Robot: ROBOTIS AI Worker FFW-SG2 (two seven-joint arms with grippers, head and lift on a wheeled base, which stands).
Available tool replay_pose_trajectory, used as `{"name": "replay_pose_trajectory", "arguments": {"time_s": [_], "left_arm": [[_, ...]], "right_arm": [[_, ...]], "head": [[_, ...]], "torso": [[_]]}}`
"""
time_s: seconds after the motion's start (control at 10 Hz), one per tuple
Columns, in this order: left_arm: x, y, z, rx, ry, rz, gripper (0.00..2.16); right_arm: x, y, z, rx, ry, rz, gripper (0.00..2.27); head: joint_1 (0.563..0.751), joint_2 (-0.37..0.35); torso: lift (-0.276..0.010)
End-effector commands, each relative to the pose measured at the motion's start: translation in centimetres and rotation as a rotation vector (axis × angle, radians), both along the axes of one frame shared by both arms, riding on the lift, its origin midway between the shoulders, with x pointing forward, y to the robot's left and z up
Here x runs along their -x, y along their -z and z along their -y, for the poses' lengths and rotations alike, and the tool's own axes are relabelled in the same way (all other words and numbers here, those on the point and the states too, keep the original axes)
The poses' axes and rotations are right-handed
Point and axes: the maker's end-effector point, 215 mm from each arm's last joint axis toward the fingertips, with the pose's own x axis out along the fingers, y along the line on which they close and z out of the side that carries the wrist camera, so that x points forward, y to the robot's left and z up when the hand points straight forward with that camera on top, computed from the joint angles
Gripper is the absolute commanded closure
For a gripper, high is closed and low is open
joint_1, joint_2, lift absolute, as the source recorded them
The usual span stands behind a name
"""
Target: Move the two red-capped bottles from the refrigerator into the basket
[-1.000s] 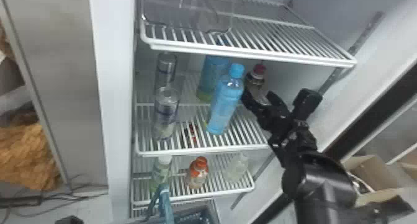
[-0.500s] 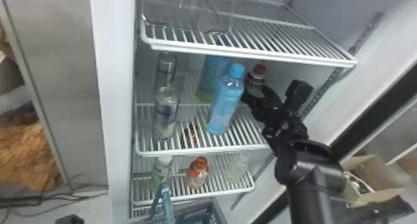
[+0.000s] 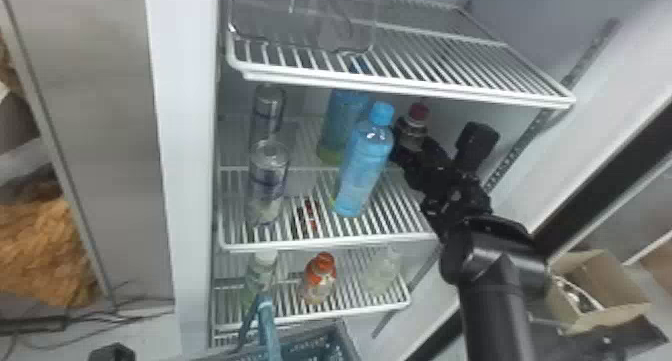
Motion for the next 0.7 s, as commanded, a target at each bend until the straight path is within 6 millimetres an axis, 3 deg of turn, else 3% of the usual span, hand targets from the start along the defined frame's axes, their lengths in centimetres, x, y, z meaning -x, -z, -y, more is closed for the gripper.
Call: {"name": "replay_pose_trajectory", "arguments": {"time_s": [0.0, 0.1, 0.6], "left_arm": [[0.0, 0.0, 0.0, -0.001, 0.000, 0.001, 1.20], [0.0, 0.0, 0.0, 0.001, 0.000, 0.001, 1.20], [0.0, 0.2, -0.1, -0.005, -0.001, 0.000, 1.20]], "right_arm": [[-0.4, 0.3, 0.1, -0.015, -0.003, -0.010, 0.81], [-0.3, 0.4, 0.0, -0.009, -0.004, -0.015, 1.29], [2.9, -1.4, -0.7, 0.036, -0.016, 0.027, 1.28]], "head": [[0.695, -0.350], [0.695, -0.350], [0.695, -0.350]], "torso": [[0.000], [0.000], [0.000]]}}
